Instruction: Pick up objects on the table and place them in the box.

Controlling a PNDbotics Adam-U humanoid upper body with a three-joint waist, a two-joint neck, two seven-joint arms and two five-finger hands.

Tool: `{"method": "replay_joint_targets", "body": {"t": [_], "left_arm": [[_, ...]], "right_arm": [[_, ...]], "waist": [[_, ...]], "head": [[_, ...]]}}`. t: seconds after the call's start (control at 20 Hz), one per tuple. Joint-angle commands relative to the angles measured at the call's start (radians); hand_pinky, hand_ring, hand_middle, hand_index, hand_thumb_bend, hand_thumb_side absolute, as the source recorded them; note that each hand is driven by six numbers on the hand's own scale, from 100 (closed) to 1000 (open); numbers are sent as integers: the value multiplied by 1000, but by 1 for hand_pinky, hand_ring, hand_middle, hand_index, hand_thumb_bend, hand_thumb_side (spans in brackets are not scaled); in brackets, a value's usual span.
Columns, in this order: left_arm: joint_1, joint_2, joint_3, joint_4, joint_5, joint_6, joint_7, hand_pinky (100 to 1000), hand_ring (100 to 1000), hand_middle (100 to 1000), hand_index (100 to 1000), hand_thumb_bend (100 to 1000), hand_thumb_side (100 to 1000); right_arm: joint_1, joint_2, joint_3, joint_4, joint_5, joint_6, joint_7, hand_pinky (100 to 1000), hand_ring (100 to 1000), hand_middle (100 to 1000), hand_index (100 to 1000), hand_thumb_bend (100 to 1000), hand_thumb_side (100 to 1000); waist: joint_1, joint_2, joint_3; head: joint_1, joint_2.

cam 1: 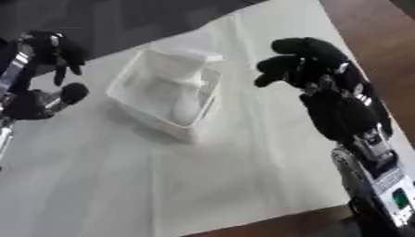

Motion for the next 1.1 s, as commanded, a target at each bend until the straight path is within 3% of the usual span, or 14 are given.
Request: {"method": "replay_joint_targets", "body": {"t": [0.05, 0.1, 0.15, 0.2, 0.4, 0.45, 0.5, 0.55, 0.6, 0.65, 0.7, 0.95, 1.1], "left_arm": [[39, 34, 15, -105, 74, -10, 26, 130, 450, 454, 644, 684, 830], [60, 28, 14, -131, 90, -14, 29, 195, 504, 510, 689, 687, 835], [77, 23, 14, -152, 99, -17, 31, 185, 496, 502, 681, 687, 834], [91, 13, 13, -162, 102, -26, 29, 287, 579, 592, 767, 692, 844], [129, -47, 3, -172, 83, -52, 6, 453, 697, 731, 880, 666, 896], [131, -67, -1, -172, 76, -45, -5, 366, 636, 663, 831, 690, 853], [134, -81, -3, -172, 73, -42, -11, 537, 756, 779, 915, 665, 914], [136, -107, -2, -172, 66, -37, -20, 520, 744, 766, 904, 665, 919], [141, -131, -5, -172, 59, -31, -26, 592, 793, 803, 914, 662, 920], [149, -158, -13, -172, 62, -23, -28, 580, 786, 790, 918, 746, 1000], [155, -180, -16, -172, 65, -20, -22, 610, 794, 793, 868, 661, 907], [166, -286, -11, -172, 86, -54, 86, 645, 812, 798, 885, 631, 946], [157, -340, 0, -172, 36, -68, 105, 641, 810, 814, 928, 617, 962]], "right_arm": [[-13, -3, -4, -19, 4, -4, -9, 737, 827, 896, 970, 100, 887], [-15, -2, -5, -19, 5, -5, -10, 736, 825, 894, 971, 100, 900], [-17, -1, -5, -19, 5, -6, -12, 736, 825, 894, 971, 100, 899], [-19, 0, -5, -19, 6, -7, -12, 736, 825, 892, 973, 100, 914], [-25, 5, -2, -19, 7, -9, -15, 733, 825, 891, 981, 100, 938], [-25, 6, -1, -19, 7, -8, -15, 735, 825, 891, 979, 100, 924], [-25, 7, 0, -19, 7, -8, -15, 731, 825, 891, 987, 100, 965], [-26, 8, 0, -19, 9, -6, -16, 732, 825, 891, 985, 100, 997], [-27, 9, 1, -19, 11, -3, -17, 728, 825, 891, 997, 100, 1000], [-28, 9, 1, -19, 14, 0, -19, 729, 825, 892, 995, 100, 1000], [-30, 9, 2, -19, 16, 2, -21, 726, 824, 891, 1000, 100, 1000], [-36, 7, 21, -19, 12, -3, -9, 718, 827, 895, 1000, 100, 1000], [-37, 8, 27, -19, 6, -3, 6, 704, 827, 896, 1000, 100, 1000]], "waist": [[-15, -6, 16], [-21, -4, 26], [-25, -2, 33], [-31, 1, 43], [-47, 11, 71], [-48, 13, 75], [-50, 16, 77], [-53, 19, 83], [-55, 22, 85], [-57, 26, 86], [-59, 28, 88], [-66, 41, 92], [-69, 47, 96]], "head": [[4, 0], [7, 0], [8, 0], [11, 0], [25, 0], [27, 0], [31, 0], [33, 0], [38, 0], [41, 0], [44, 0], [67, 0], [82, 0]]}}
